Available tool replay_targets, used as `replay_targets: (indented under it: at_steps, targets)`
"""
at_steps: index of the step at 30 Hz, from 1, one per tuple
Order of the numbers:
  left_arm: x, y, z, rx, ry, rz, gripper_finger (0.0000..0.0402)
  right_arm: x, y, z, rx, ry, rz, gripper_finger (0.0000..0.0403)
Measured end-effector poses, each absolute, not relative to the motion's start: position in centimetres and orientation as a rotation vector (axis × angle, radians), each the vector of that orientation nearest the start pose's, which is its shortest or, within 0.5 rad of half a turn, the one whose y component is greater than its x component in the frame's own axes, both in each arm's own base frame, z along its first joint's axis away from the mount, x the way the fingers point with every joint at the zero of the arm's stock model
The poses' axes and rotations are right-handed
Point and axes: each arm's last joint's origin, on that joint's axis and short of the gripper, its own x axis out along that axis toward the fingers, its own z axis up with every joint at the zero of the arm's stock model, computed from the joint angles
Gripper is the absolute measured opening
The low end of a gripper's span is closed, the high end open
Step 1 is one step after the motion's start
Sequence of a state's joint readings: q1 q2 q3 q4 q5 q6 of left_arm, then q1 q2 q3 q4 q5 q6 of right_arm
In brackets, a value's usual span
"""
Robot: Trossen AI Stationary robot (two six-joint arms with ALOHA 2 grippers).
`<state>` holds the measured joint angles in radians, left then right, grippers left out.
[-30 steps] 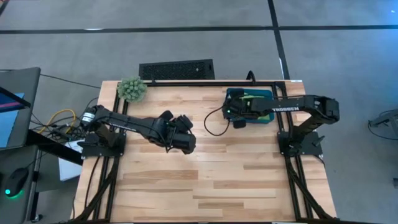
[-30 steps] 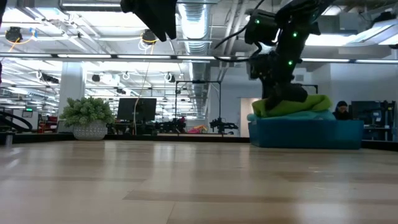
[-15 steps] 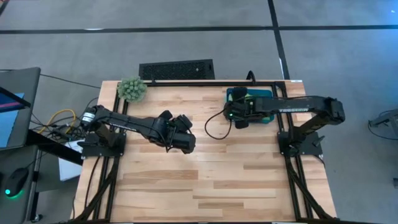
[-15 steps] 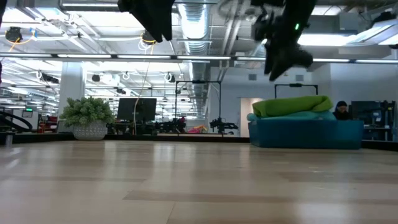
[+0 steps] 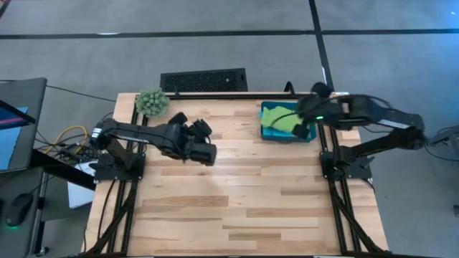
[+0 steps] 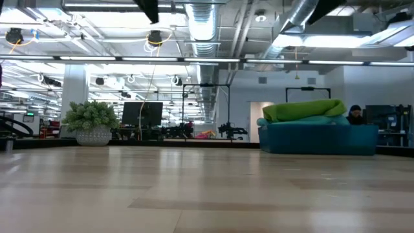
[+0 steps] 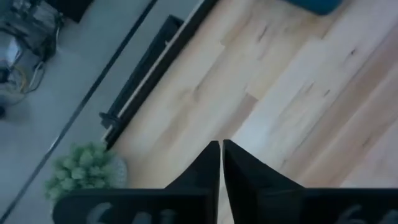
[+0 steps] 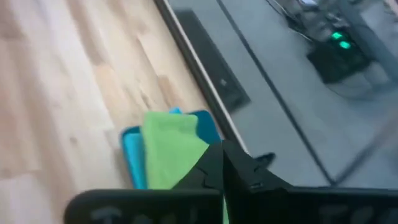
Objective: Fold microfiber towels
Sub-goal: Return to Home Position
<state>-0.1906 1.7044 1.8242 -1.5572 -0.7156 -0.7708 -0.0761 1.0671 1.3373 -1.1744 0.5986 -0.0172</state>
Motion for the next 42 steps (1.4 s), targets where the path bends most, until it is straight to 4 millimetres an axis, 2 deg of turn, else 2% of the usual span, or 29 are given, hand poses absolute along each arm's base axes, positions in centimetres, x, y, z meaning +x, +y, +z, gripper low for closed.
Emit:
replay_targets:
  at_steps: [2, 4, 8, 12, 16, 23, 30, 33, 35, 37, 40, 42]
  targets:
    - [28.9, -3.3, 37.5, -0.021, 1.0, 0.868, 0.0009, 14.9, -2.6, 39.4, -0.217, 0.836, -0.576, 0.0014]
    - [27.1, -2.7, 38.1, -0.035, 0.984, 0.898, 0.0004, 13.0, -2.3, 40.2, -0.174, 0.767, -0.534, 0.0016]
    - [23.0, -1.9, 38.9, -0.08, 0.84, 0.949, 0.0001, 9.1, -1.8, 41.1, -0.099, 0.61, -0.464, 0.0016]
    - [19.2, -1.4, 38.2, -0.184, 0.651, 0.862, 0.0, 6.2, -1.1, 40.1, -0.018, 0.432, -0.291, 0.0006]
    - [16.2, -1.0, 36.6, -0.231, 0.462, 0.672, 0.0, 4.6, -0.8, 38.2, 0.065, 0.236, -0.239, 0.0011]
    - [11.5, 0.2, 33.0, -0.252, 0.175, 0.465, 0.0, 3.4, -0.7, 34.4, 0.086, 0.031, -0.23, 0.0006]
    - [6.4, 0.9, 29.1, -0.27, 0.005, 0.43, 0.0, 2.1, -0.6, 31.1, 0.129, -0.079, -0.233, 0.0007]
    - [4.5, 1.0, 27.8, -0.297, -0.082, 0.416, 0.0, 2.2, -0.7, 29.7, 0.164, -0.104, -0.247, 0.0006]
    - [4.1, 1.1, 27.2, -0.298, -0.109, 0.419, 0.0, 2.8, -0.8, 29.1, 0.178, -0.081, -0.256, 0.0008]
    - [4.4, 1.1, 26.7, -0.247, -0.059, 0.425, 0.0, 3.4, -0.8, 28.9, 0.175, -0.1, -0.255, 0.0009]
    - [4.7, 1.0, 27.0, -0.198, -0.07, 0.429, 0.0, 4.6, -0.9, 27.4, 0.187, -0.079, -0.254, 0.0009]
    - [4.7, 1.0, 26.2, -0.185, -0.041, 0.431, 0.0, 5.0, -0.9, 26.7, 0.188, -0.105, -0.251, 0.0009]
